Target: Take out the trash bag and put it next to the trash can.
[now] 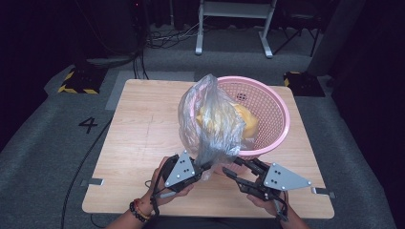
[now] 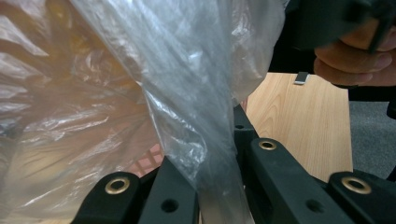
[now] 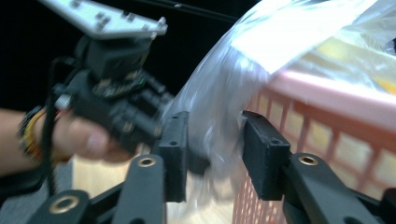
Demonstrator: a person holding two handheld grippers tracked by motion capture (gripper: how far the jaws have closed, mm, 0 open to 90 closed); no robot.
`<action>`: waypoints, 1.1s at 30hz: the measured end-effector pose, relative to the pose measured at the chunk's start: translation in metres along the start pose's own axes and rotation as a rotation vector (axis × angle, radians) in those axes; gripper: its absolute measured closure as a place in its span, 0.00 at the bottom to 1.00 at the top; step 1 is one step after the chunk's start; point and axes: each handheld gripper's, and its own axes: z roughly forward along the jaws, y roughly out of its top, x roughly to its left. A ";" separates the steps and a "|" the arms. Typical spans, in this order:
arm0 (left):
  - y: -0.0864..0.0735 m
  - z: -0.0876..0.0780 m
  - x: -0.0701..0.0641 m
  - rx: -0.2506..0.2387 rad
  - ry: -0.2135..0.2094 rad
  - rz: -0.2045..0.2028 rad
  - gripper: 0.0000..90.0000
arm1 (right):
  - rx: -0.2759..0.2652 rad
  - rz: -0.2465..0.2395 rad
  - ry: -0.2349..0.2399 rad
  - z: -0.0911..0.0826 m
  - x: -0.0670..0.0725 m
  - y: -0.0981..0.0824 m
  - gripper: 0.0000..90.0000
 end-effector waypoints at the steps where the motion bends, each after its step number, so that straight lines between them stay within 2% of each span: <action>1: -0.001 0.003 0.000 -0.008 -0.010 -0.011 0.95 | 0.000 0.008 -0.008 0.004 0.000 0.001 0.72; 4: -0.002 0.005 0.000 -0.006 -0.008 -0.010 0.95 | 0.005 0.025 -0.012 0.014 -0.002 0.002 0.74; 5: -0.003 0.006 0.000 -0.004 -0.010 -0.014 0.95 | 0.009 0.028 -0.026 0.018 -0.002 0.001 0.77; 7: -0.004 0.007 0.001 -0.001 -0.010 -0.016 0.94 | 0.015 0.046 -0.022 0.025 -0.004 0.000 0.84; 9: -0.005 0.007 0.001 0.012 -0.010 -0.011 0.89 | 0.045 0.019 -0.039 0.031 -0.003 -0.002 0.88; 10: -0.004 0.005 0.000 0.021 -0.008 -0.013 0.82 | 0.056 0.006 -0.039 0.034 -0.002 -0.004 0.93; 11: -0.004 0.004 0.000 0.027 -0.005 -0.015 0.50 | 0.068 0.012 -0.032 0.037 -0.003 -0.008 0.98; 12: -0.002 0.000 -0.001 0.038 0.005 -0.010 0.50 | 0.068 0.012 -0.032 0.037 -0.003 -0.008 0.98; 13: -0.001 -0.008 -0.002 0.031 0.006 -0.004 0.40 | 0.067 0.018 -0.024 0.038 -0.005 -0.010 0.99; 14: 0.001 -0.021 -0.001 -0.004 0.027 -0.022 0.24 | 0.066 0.023 -0.013 0.038 -0.007 -0.012 1.00; 15: 0.001 -0.021 -0.001 -0.004 0.027 -0.022 0.19 | 0.066 0.023 -0.013 0.038 -0.007 -0.012 1.00; 16: 0.002 -0.031 0.002 -0.037 0.041 -0.039 0.19 | 0.067 0.025 -0.011 0.038 -0.007 -0.013 1.00; 19: 0.008 -0.052 0.014 -0.090 0.102 -0.067 0.17 | 0.074 0.012 -0.008 0.039 -0.006 -0.013 1.00; 20: 0.011 -0.060 0.021 -0.126 0.119 -0.098 0.17 | 0.075 0.011 -0.003 0.040 -0.005 -0.013 1.00; 22: 0.017 -0.063 0.032 -0.135 0.138 -0.138 0.17 | 0.081 0.003 0.005 0.041 -0.004 -0.013 1.00; 24: 0.024 -0.059 0.042 -0.107 0.140 -0.152 0.16 | 0.091 -0.022 -0.002 0.042 -0.002 -0.013 1.00; 27: 0.029 -0.045 0.051 -0.061 0.094 -0.193 0.17 | 0.093 -0.031 0.001 0.042 -0.001 -0.012 1.00; 28: 0.032 -0.031 0.049 0.009 0.083 -0.161 0.17 | 0.101 -0.047 -0.001 0.043 0.001 -0.012 1.00; 29: 0.032 -0.031 0.049 0.009 0.083 -0.161 0.17 | 0.101 -0.047 -0.001 0.043 0.001 -0.012 1.00; 31: 0.031 -0.022 0.046 0.050 0.034 -0.139 0.17 | 0.103 -0.067 -0.005 0.044 0.003 -0.014 0.99; 33: 0.030 -0.013 0.046 0.068 0.032 -0.144 0.16 | 0.109 -0.097 -0.006 0.044 0.006 -0.015 0.99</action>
